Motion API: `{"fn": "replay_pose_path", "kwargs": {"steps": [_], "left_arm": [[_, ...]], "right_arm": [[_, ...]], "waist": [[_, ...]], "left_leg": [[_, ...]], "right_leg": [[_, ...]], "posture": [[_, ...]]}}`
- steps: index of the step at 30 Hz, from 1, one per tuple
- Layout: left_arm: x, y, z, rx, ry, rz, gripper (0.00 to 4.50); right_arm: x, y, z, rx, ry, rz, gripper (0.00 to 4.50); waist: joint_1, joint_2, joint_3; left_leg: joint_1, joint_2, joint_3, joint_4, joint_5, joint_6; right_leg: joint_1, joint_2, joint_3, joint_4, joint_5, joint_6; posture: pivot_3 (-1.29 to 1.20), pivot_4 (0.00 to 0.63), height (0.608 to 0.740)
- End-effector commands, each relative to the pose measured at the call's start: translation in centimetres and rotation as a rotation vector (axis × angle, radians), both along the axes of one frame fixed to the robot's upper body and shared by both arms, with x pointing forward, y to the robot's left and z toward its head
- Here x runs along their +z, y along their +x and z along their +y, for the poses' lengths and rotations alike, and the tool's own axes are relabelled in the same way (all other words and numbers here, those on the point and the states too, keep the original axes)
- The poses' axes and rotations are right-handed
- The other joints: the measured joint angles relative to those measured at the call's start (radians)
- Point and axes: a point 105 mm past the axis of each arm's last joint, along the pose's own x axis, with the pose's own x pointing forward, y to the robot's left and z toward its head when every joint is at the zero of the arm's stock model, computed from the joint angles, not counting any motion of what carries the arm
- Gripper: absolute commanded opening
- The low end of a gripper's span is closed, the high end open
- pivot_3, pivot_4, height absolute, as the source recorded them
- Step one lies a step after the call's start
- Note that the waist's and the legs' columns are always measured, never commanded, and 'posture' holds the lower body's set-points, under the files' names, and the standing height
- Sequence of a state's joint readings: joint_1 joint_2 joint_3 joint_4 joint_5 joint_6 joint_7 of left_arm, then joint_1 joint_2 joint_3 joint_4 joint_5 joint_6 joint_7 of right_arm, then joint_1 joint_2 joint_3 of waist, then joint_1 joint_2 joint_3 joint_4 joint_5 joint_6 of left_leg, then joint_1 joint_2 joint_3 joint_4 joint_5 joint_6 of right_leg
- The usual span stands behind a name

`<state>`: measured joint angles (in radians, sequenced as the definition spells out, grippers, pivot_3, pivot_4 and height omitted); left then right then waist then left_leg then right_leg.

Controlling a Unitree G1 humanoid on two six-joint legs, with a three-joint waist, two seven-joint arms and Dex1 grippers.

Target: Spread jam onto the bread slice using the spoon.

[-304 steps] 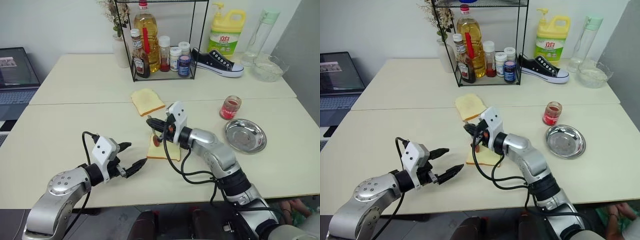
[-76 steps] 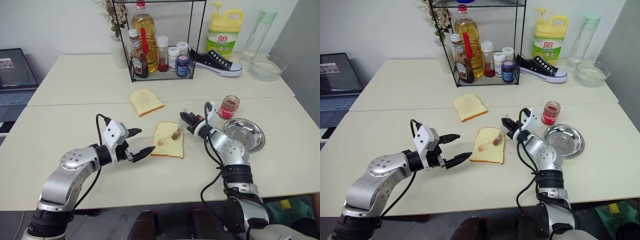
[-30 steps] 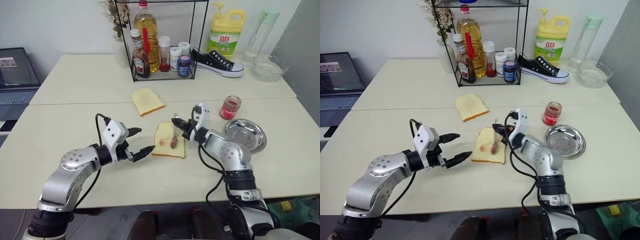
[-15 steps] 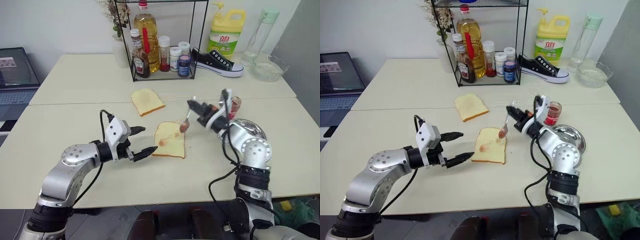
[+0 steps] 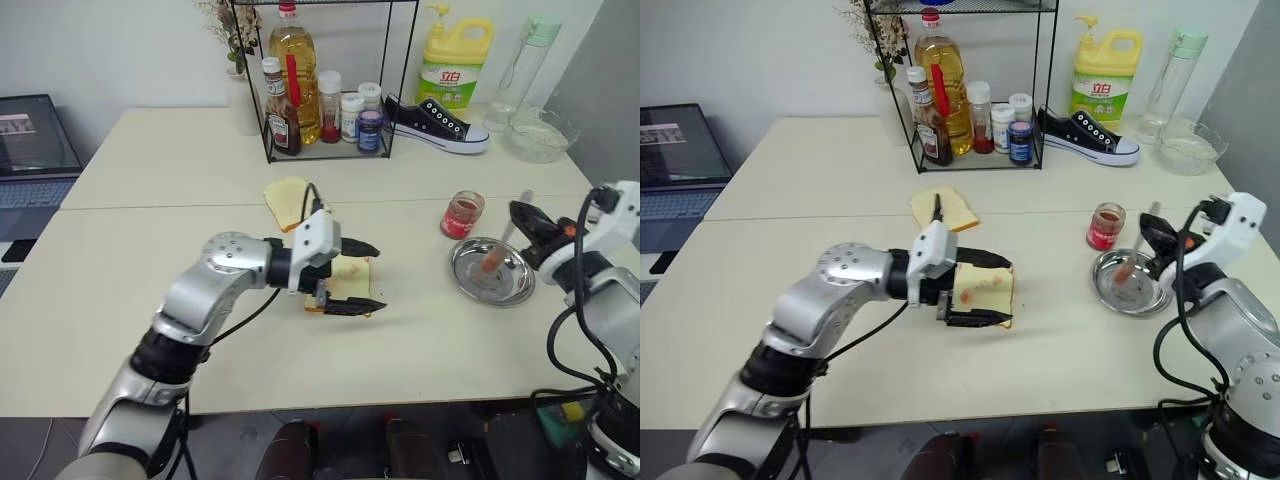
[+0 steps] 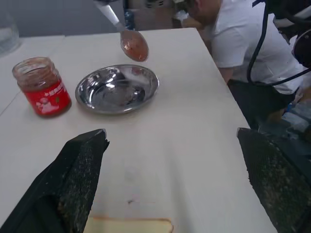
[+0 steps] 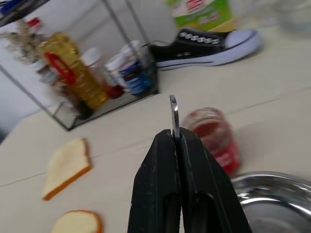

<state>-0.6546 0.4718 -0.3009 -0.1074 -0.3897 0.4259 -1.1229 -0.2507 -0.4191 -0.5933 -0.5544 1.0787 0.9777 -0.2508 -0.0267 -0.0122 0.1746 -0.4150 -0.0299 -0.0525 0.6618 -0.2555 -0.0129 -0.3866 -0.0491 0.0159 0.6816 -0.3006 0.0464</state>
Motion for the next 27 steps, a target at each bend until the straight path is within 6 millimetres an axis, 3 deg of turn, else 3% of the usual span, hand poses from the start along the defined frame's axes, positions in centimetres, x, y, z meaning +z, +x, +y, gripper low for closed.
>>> {"fn": "replay_pose_path", "kwargs": {"steps": [1, 5, 11, 17, 21, 24, 27], "left_arm": [[0.0, 1.0, -2.7, -0.036, -0.026, -0.032, 4.50], [-1.1, 1.5, -4.6, -0.062, -0.036, -0.004, 4.50], [-1.2, 1.7, -6.3, -0.081, -0.064, -0.005, 4.50], [-1.3, 1.3, -6.8, -0.087, -0.082, -0.003, 4.50], [-1.4, 1.0, -6.9, -0.085, -0.087, -0.002, 4.50], [-1.0, 1.4, -6.9, -0.061, -0.108, -0.016, 4.50], [-0.9, 1.5, -6.8, -0.057, -0.109, -0.017, 4.50]], "right_arm": [[-1.1, 0.0, -3.7, -0.185, -0.016, -0.022, 0.02], [-2.3, 1.3, -5.2, -0.241, 0.144, -0.072, 0.02], [-4.2, 3.5, -6.6, -0.264, 0.325, -0.119, 0.02], [-8.1, 5.4, -6.1, -0.241, 0.319, -0.046, 0.02], [-9.0, 5.5, -6.4, -0.255, 0.344, -0.048, 0.02], [-9.3, 5.0, -7.1, -0.279, 0.390, -0.058, 0.65], [-9.3, 4.5, -7.5, -0.287, 0.411, -0.065, 1.74]], "waist": [[0.000, 0.000, 0.000], [-0.009, 0.000, 0.000], [-0.005, 0.001, 0.000], [-0.003, 0.001, -0.001], [-0.003, 0.002, -0.001], [-0.002, 0.002, -0.001], [-0.002, 0.002, -0.001]], "left_leg": [[0.000, 0.000, 0.000, 0.000, 0.000, 0.000], [0.001, 0.000, 0.003, 0.000, 0.000, 0.000], [0.001, 0.002, 0.003, 0.000, 0.000, 0.000], [0.001, 0.002, 0.003, 0.000, 0.000, 0.000], [0.001, 0.002, 0.003, 0.000, 0.000, 0.000], [0.001, 0.002, 0.002, 0.000, 0.000, 0.000], [0.001, 0.002, 0.002, 0.000, 0.000, 0.000]], "right_leg": [[0.000, 0.000, 0.000, 0.000, 0.000, 0.000], [0.000, 0.000, 0.001, 0.000, 0.000, 0.001], [-0.001, 0.003, 0.000, 0.001, 0.000, 0.001], [-0.001, 0.002, 0.001, 0.001, 0.000, 0.001], [-0.001, 0.002, 0.001, 0.001, 0.000, 0.001], [-0.001, 0.002, 0.001, 0.001, 0.001, 0.001], [-0.001, 0.002, 0.001, 0.001, 0.001, 0.001]], "posture": [[0.00, 0.150, 0.740], [0.00, 0.150, 0.740], [0.00, 0.150, 0.740], [0.00, 0.150, 0.740], [0.00, 0.150, 0.740], [0.00, 0.150, 0.740], [0.00, 0.150, 0.740]]}}
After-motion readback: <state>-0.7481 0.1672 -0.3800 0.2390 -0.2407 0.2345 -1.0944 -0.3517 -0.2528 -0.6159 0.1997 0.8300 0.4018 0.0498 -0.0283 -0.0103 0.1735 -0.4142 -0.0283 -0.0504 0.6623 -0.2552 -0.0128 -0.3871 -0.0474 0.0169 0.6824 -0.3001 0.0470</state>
